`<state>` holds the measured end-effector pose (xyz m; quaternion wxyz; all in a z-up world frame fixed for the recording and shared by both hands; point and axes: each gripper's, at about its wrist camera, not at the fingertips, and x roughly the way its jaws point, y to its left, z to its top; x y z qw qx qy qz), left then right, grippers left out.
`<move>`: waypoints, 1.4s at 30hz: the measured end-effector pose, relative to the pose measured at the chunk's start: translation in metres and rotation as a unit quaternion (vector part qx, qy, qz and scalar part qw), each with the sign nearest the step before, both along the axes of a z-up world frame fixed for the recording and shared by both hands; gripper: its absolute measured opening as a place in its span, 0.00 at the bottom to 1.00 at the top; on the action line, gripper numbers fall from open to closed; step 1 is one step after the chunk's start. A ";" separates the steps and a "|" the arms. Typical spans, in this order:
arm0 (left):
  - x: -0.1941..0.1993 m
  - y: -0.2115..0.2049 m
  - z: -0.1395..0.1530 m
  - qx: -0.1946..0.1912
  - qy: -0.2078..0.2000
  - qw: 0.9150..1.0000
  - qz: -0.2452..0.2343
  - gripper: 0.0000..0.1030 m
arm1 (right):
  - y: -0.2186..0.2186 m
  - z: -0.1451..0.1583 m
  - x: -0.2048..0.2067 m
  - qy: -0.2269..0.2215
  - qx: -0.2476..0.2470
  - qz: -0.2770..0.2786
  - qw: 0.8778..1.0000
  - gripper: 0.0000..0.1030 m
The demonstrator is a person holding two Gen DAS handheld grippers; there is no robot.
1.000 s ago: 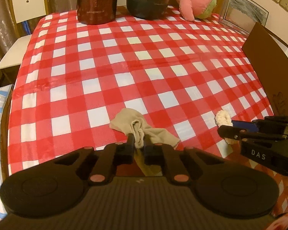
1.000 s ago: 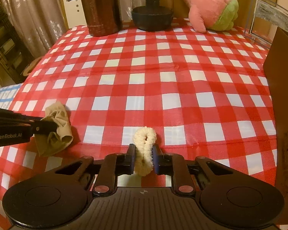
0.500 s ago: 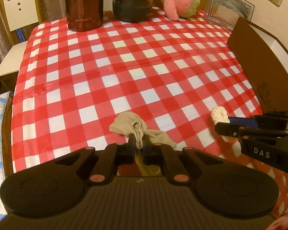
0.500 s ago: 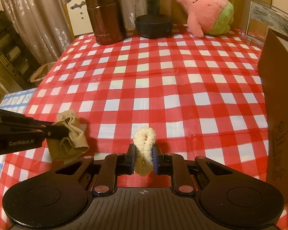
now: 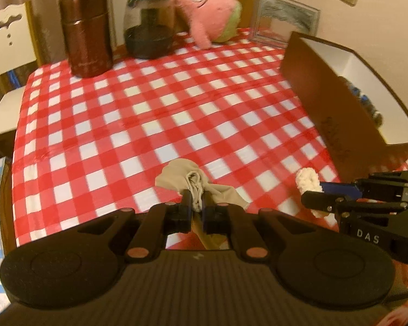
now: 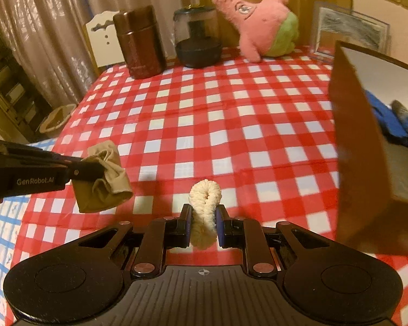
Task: Organize soft objects
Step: 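Lift the hair tie and beige pouch over the brown box with both tools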
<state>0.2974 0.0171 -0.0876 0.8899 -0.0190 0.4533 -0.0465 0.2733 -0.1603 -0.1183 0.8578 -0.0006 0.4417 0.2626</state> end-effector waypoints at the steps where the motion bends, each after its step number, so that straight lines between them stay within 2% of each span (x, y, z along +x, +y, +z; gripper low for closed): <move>1: -0.001 -0.005 0.004 0.000 -0.005 1.000 -0.005 0.06 | -0.005 0.003 -0.004 -0.003 0.001 -0.003 1.000 0.18; 11: -0.004 -0.069 0.043 -0.012 -0.051 0.996 -0.069 0.06 | -0.065 0.043 -0.024 -0.048 0.013 -0.054 0.997 0.18; 18: 0.012 -0.127 0.067 -0.022 -0.084 0.988 -0.127 0.06 | -0.126 0.070 -0.021 -0.079 0.016 -0.120 0.990 0.18; 24: 0.034 -0.181 0.078 -0.031 -0.100 0.979 -0.173 0.06 | -0.179 0.082 -0.009 -0.094 0.007 -0.173 0.980 0.18; 32: 0.064 -0.240 0.075 -0.028 -0.096 0.972 -0.214 0.06 | -0.231 0.079 0.013 -0.098 -0.009 -0.211 0.973 0.18; 42: 0.106 -0.279 0.060 -0.004 -0.077 0.971 -0.225 0.07 | -0.266 0.063 0.038 -0.082 -0.013 -0.225 0.971 0.18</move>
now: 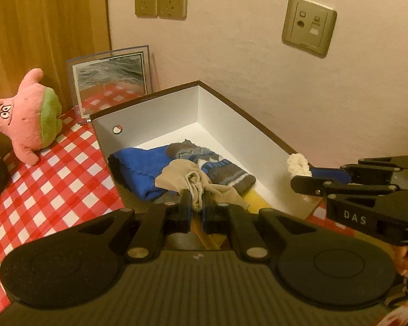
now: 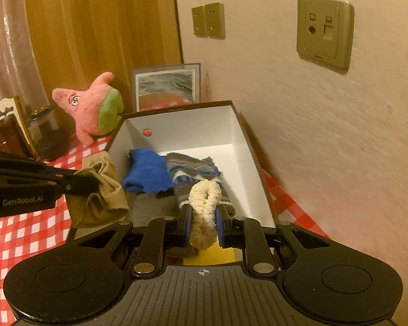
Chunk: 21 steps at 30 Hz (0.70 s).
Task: Organize soft objects
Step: 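Lift the hair tie and beige pouch over the brown box with both tools, then open both tools to drop the hair tie and pouch into the box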
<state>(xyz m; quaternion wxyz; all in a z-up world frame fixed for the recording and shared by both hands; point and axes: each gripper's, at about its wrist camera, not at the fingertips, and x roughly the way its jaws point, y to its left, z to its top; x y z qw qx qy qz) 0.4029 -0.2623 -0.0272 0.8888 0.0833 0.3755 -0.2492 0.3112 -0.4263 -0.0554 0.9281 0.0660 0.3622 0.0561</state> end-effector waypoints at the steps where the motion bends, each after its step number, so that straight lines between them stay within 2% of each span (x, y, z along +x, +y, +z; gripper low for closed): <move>1: 0.004 -0.003 -0.001 0.002 0.001 1.000 -0.002 0.08 | -0.002 -0.002 0.003 0.002 0.001 0.000 1.000 0.18; 10: 0.024 -0.015 -0.011 0.009 0.012 1.000 -0.006 0.23 | -0.014 -0.007 0.022 0.007 -0.001 0.000 1.000 0.18; 21: 0.033 -0.011 -0.019 0.016 0.028 0.999 0.000 0.26 | -0.021 -0.016 0.033 0.020 -0.007 0.004 1.000 0.18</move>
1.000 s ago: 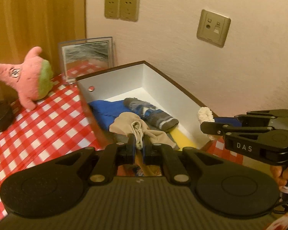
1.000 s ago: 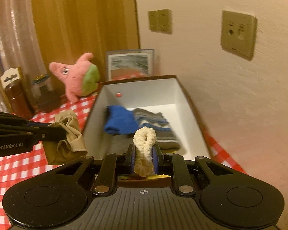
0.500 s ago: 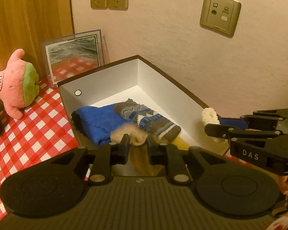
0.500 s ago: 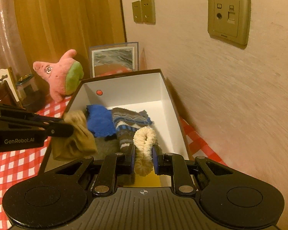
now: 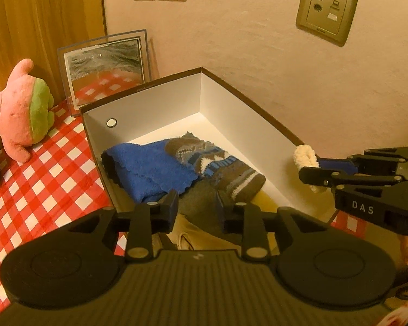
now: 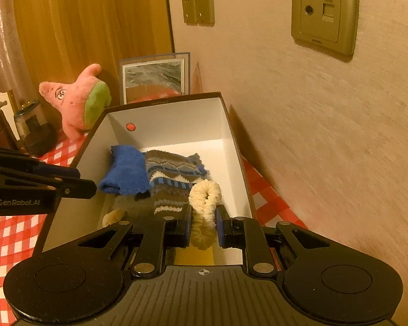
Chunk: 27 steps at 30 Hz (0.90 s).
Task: Organize soft objects
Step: 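Open both tools to drop the hair tie and pouch into the box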
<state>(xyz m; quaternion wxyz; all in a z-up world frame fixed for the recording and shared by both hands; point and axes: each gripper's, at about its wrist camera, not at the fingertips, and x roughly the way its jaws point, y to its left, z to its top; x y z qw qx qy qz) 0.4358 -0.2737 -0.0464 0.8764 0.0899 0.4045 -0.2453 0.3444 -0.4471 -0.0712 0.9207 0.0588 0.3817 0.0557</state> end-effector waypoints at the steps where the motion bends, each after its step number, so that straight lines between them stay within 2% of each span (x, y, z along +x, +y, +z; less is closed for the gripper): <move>1: 0.000 0.000 0.000 0.001 0.000 1.000 0.000 0.26 | 0.000 -0.001 0.001 0.001 -0.001 0.000 1.000 0.18; 5: 0.000 -0.001 0.000 0.003 -0.001 1.000 0.000 0.30 | 0.001 -0.002 0.003 -0.005 -0.004 0.000 1.000 0.18; 7: 0.000 -0.001 0.000 0.001 -0.003 1.000 0.000 0.33 | 0.000 -0.002 0.005 -0.007 -0.002 0.000 1.000 0.26; 8: -0.001 -0.001 0.000 0.001 -0.004 1.000 0.000 0.34 | 0.000 -0.003 0.006 -0.008 -0.002 -0.003 1.000 0.38; 9: -0.001 0.000 0.000 0.002 -0.004 1.000 0.000 0.35 | 0.000 -0.003 0.006 -0.011 -0.004 -0.007 1.000 0.45; 16: -0.008 0.005 0.001 -0.003 -0.006 1.000 0.006 0.42 | 0.002 -0.003 -0.004 -0.016 -0.004 -0.005 1.000 0.49; 27: -0.025 0.013 0.007 -0.004 -0.015 1.000 0.020 0.59 | 0.011 -0.001 -0.022 0.012 0.017 0.001 1.000 0.54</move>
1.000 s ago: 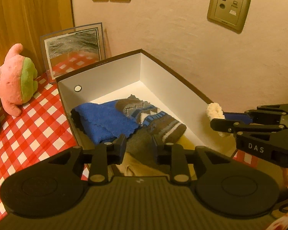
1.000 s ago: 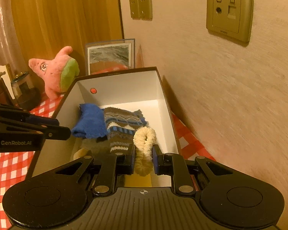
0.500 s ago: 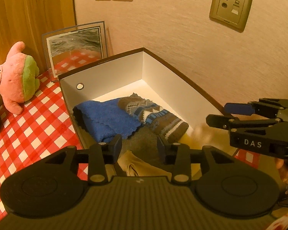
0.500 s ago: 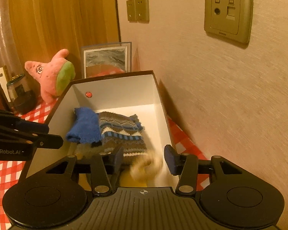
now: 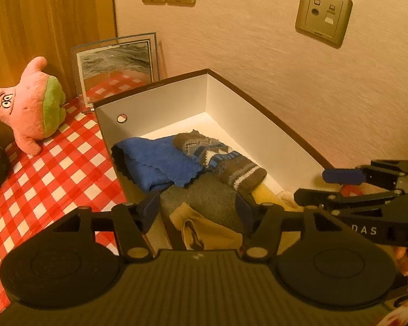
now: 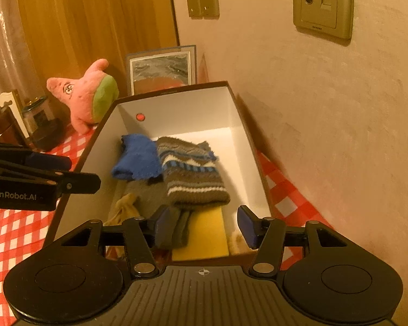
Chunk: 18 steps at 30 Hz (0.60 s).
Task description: Organize soft objects
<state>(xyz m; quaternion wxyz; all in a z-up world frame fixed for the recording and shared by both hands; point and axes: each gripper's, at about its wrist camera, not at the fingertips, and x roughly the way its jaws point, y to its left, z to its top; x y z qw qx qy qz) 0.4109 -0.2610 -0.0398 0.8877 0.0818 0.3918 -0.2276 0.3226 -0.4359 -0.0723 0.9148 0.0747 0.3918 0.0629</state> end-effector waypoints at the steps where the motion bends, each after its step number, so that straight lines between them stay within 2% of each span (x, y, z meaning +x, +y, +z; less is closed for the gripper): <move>1: -0.002 0.002 0.001 -0.001 -0.002 1.000 0.003 0.59 | 0.001 0.001 -0.002 0.001 0.002 0.000 1.000 0.54; 11: -0.028 0.022 0.018 -0.004 -0.026 0.999 0.038 0.70 | 0.010 0.015 -0.020 0.002 0.016 -0.003 1.000 0.58; 18: -0.064 0.046 0.026 -0.001 -0.048 0.997 0.059 0.78 | 0.029 0.027 -0.041 -0.007 0.005 0.006 1.000 0.61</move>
